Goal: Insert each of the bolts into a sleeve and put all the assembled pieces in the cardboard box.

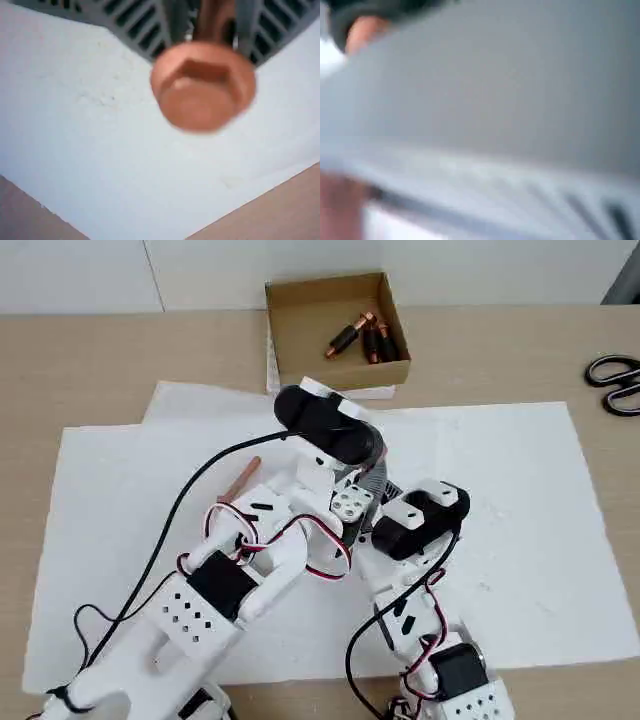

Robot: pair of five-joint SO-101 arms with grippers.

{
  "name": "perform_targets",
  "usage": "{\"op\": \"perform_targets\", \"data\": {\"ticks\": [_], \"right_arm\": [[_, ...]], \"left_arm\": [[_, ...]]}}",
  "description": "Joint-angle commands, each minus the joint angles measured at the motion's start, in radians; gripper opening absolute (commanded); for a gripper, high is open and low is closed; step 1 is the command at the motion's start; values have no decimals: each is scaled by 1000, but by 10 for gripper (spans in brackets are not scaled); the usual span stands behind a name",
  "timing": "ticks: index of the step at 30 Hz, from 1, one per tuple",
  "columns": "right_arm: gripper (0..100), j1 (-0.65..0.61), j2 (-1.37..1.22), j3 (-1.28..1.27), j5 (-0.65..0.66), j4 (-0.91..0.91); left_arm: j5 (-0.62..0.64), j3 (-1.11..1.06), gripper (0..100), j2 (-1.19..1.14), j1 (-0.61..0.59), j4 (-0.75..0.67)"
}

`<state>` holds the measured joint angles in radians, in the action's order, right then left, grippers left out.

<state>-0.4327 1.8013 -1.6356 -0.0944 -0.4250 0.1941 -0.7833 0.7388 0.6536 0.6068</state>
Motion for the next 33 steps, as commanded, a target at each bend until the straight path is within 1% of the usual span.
{"op": "perform_targets", "data": {"ticks": [1,10,12,16,21,27,30,33], "right_arm": [[4,-4,15,20,-11,28],[4,-4,15,20,-11,28],[4,-4,15,20,-11,28],[4,-4,15,20,-9,28],[4,-4,15,20,-9,28],[4,-4,16,20,-9,28],[4,-4,16,20,-9,28],[4,-4,16,20,-9,28]], "left_arm": [[0,5,122,32,6,0],[-6,2,122,38,2,9],[-6,1,124,38,-15,38],[-75,10,126,40,-21,109],[-112,64,127,40,-23,198],[-118,73,130,40,-28,209],[-126,73,146,40,-28,213],[-126,93,148,40,-28,238]]}}
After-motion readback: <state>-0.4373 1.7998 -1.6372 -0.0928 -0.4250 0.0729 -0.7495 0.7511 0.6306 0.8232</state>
